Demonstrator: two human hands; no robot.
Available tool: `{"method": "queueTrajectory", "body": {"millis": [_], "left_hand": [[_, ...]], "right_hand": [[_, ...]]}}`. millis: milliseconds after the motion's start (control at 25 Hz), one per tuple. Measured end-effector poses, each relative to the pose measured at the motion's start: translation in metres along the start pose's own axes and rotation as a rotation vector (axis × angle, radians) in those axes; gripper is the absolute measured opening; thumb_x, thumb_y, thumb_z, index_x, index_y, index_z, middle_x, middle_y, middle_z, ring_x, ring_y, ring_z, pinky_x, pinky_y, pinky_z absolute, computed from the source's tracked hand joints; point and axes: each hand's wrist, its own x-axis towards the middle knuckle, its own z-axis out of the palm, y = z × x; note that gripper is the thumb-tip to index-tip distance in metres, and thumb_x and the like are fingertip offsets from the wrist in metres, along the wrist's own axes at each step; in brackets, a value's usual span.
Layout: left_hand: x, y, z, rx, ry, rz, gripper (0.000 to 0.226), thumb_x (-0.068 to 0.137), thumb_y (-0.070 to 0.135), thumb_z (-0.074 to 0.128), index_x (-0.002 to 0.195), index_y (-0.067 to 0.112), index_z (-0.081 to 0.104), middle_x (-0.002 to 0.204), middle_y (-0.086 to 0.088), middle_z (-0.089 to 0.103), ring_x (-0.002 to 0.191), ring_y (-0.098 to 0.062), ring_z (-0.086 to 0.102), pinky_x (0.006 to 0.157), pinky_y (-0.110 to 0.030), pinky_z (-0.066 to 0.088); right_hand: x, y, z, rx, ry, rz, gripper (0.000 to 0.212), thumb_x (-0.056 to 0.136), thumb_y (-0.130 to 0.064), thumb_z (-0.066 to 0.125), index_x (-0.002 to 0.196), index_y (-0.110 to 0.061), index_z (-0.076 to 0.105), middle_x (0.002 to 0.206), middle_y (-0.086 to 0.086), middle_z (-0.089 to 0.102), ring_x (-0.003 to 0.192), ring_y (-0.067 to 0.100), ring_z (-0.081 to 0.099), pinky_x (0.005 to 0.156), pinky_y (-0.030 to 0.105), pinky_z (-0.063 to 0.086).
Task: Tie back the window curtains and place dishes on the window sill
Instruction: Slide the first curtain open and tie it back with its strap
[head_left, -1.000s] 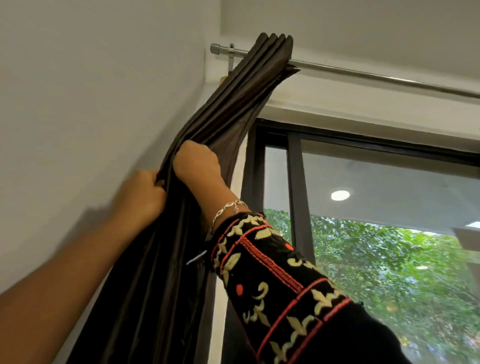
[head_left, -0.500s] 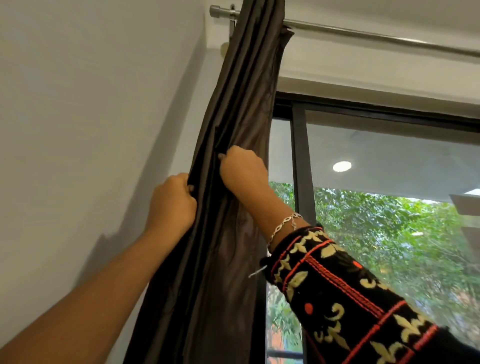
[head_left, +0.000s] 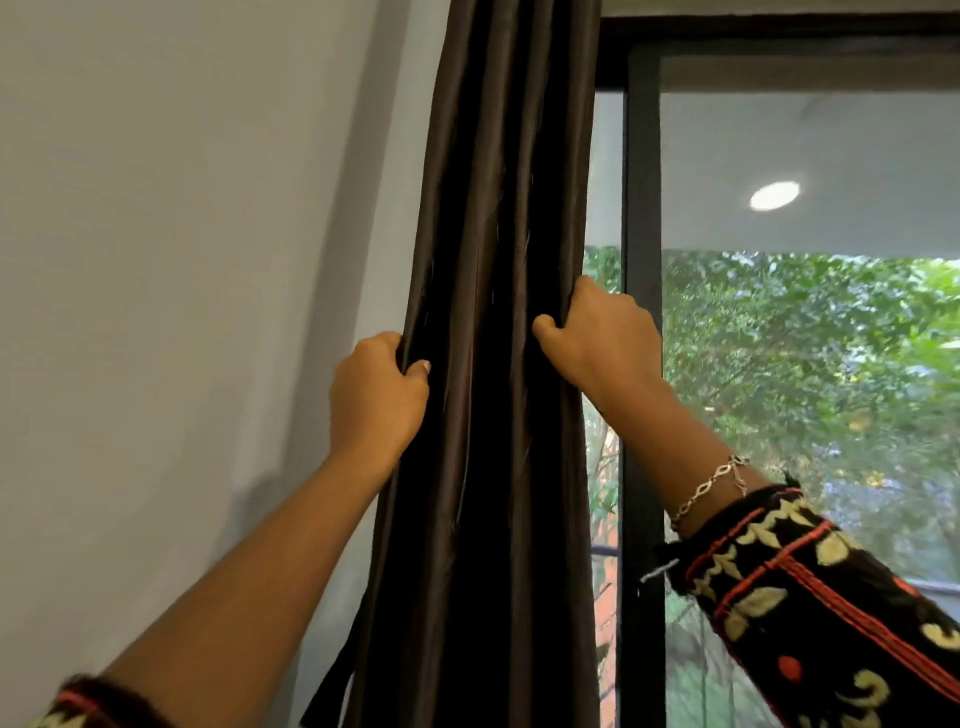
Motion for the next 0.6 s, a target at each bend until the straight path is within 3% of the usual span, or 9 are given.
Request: {"method": "queueTrajectory", "body": {"millis": [120, 240, 360, 480, 600], "left_hand": [[-0.033, -0.006, 0.000, 0.000, -0.041, -0.117, 0.010, 0.088, 0.008, 0.057, 0.090, 0.000, 0.061, 0.073, -0.008, 0.061, 0.068, -0.025, 0.059, 0.061, -0.030, 0.048], [-0.064, -0.014, -0.002, 0.030, -0.070, -0.199, 0.007, 0.088, 0.006, 0.056, 0.087, 0.001, 0.060, 0.069, -0.004, 0.058, 0.067, -0.023, 0.057, 0.060, -0.028, 0.047], [-0.095, -0.023, -0.004, 0.076, -0.111, -0.265, 0.005, 0.088, 0.006, 0.056, 0.087, 0.002, 0.059, 0.077, -0.008, 0.061, 0.072, -0.026, 0.059, 0.062, -0.028, 0.044], [-0.126, -0.023, -0.006, 0.144, -0.100, -0.276, 0.018, 0.090, 0.010, 0.055, 0.105, 0.001, 0.058, 0.096, -0.014, 0.066, 0.086, -0.028, 0.062, 0.071, -0.029, 0.046], [-0.162, -0.010, -0.005, 0.155, 0.021, -0.134, 0.037, 0.092, 0.013, 0.051, 0.129, 0.006, 0.047, 0.122, -0.010, 0.060, 0.110, -0.024, 0.057, 0.091, -0.024, 0.042]], "right_hand": [[-0.030, 0.010, 0.002, 0.038, -0.062, 0.006, 0.028, 0.088, -0.029, 0.047, 0.096, -0.003, 0.051, 0.086, 0.014, 0.058, 0.071, 0.030, 0.048, 0.059, 0.032, 0.031], [-0.059, 0.020, 0.005, 0.072, -0.160, 0.051, 0.023, 0.088, -0.027, 0.049, 0.081, -0.005, 0.048, 0.076, 0.012, 0.051, 0.077, 0.035, 0.054, 0.060, 0.032, 0.033], [-0.092, 0.032, 0.009, 0.094, -0.255, 0.106, 0.026, 0.088, -0.026, 0.051, 0.072, -0.008, 0.040, 0.063, 0.005, 0.040, 0.068, 0.031, 0.047, 0.060, 0.031, 0.032], [-0.121, 0.044, 0.010, 0.089, -0.327, 0.160, 0.028, 0.088, -0.025, 0.051, 0.069, -0.009, 0.039, 0.058, 0.002, 0.036, 0.064, 0.027, 0.042, 0.058, 0.030, 0.031], [-0.144, 0.053, 0.009, 0.083, -0.371, 0.180, 0.026, 0.088, -0.026, 0.051, 0.073, -0.007, 0.041, 0.066, 0.007, 0.041, 0.074, 0.034, 0.052, 0.060, 0.032, 0.034]]}}
